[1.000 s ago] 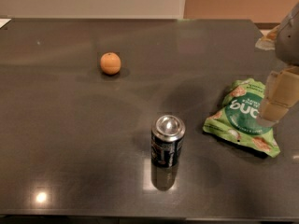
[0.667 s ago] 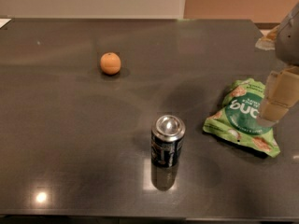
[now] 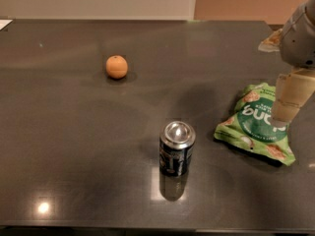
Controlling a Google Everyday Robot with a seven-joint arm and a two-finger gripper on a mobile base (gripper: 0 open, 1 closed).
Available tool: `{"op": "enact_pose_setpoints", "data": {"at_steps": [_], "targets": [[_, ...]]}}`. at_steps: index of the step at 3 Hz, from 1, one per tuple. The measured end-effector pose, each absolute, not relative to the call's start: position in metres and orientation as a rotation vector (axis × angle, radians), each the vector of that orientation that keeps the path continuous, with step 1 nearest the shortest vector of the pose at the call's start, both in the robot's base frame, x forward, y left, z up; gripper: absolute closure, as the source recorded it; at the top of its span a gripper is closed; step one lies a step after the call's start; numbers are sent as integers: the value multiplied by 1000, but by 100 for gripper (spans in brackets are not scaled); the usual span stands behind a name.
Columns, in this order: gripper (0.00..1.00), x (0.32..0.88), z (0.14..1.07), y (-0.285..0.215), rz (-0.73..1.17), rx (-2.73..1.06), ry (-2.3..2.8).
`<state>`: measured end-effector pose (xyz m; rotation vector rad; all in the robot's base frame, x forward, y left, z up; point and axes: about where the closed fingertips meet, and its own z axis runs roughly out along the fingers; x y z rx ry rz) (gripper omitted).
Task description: Move green rice chip bag near pepsi can
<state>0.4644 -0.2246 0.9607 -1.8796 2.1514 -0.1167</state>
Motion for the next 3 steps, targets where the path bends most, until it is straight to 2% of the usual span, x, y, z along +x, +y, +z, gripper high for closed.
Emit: {"op": "enact_pose_setpoints", "data": {"at_steps": [2, 3], "targets": [[0, 475, 924, -234, -93, -2205, 1896], [0, 475, 908, -237, -15, -2336, 1721]]}}
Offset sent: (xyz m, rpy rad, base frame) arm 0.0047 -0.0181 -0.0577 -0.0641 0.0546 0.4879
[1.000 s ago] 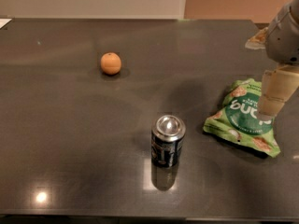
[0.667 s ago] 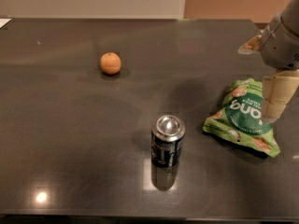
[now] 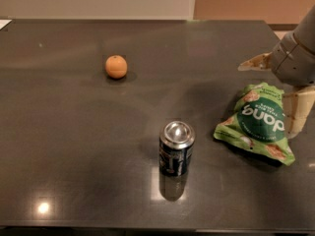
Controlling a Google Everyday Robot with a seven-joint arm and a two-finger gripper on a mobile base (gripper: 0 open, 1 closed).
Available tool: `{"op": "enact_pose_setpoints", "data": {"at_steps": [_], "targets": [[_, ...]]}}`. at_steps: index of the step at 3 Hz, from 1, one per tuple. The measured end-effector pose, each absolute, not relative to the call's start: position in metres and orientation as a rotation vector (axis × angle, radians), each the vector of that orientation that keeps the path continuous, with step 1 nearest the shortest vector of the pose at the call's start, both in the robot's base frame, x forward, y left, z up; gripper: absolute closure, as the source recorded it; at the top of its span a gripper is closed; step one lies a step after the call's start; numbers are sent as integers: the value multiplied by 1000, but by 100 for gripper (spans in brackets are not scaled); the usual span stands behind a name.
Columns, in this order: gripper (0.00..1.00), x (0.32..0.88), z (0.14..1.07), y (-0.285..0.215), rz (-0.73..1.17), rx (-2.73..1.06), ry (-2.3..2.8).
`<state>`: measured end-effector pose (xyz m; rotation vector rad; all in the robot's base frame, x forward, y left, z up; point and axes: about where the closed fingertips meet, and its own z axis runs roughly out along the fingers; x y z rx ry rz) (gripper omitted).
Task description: Move green rice chip bag near pepsi can
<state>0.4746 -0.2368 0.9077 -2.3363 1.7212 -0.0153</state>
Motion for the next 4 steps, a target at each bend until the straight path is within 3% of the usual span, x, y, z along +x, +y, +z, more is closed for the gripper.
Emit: {"op": "enact_pose_setpoints", "data": {"at_steps": [4], "targets": [[0, 495, 861, -264, -5, -2679, 1344]]}}
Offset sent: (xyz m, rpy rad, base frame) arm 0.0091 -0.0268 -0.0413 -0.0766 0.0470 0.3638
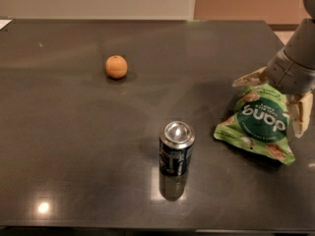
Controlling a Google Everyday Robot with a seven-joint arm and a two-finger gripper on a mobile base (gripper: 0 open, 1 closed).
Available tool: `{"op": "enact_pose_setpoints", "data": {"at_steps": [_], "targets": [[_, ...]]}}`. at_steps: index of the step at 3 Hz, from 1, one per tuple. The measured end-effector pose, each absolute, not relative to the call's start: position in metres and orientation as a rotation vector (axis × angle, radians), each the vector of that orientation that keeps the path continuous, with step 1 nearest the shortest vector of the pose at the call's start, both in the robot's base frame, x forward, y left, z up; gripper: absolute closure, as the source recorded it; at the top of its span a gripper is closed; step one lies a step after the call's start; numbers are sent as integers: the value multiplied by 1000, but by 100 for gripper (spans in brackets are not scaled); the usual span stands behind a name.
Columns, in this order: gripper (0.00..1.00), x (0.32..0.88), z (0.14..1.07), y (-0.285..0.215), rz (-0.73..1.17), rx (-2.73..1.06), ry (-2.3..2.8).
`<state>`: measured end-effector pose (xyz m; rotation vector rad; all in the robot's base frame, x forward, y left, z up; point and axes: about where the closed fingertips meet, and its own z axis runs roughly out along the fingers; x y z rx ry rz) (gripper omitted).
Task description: Move green rice chip bag near pepsi can
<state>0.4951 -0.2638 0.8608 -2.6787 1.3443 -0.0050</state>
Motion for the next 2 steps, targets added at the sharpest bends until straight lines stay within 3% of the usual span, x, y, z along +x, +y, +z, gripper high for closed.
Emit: {"op": "enact_pose_setpoints", "data": {"at_steps": [2], "targets": [[39, 492, 846, -269, 1, -2738, 1313]]}}
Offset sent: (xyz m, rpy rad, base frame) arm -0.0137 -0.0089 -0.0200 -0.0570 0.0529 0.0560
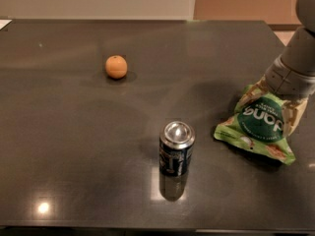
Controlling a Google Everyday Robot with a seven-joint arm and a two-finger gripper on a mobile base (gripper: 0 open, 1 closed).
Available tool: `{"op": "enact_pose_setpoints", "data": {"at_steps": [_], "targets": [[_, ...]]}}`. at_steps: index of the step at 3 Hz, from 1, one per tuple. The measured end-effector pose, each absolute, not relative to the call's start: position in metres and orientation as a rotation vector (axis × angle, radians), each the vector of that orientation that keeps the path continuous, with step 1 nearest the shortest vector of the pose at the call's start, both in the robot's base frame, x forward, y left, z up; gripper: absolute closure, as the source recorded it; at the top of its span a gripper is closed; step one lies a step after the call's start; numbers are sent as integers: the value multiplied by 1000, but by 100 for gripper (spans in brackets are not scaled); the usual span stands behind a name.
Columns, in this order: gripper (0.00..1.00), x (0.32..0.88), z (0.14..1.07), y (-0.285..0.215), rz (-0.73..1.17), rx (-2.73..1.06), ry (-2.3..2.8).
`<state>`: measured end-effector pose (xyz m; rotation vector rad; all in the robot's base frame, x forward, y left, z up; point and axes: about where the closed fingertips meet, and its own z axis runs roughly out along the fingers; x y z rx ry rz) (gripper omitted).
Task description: Move green rice chip bag near pepsi can
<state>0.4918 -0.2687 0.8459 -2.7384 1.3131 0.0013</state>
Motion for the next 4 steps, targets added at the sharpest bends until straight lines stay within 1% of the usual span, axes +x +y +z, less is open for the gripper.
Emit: {"op": "enact_pose_setpoints", "data": {"at_steps": [2, 3, 4], "targets": [[87, 477, 859, -257, -27, -2767, 1226], [100, 461, 877, -241, -30, -2789, 1117], [100, 443, 887, -226, -3, -2825, 1003]]}}
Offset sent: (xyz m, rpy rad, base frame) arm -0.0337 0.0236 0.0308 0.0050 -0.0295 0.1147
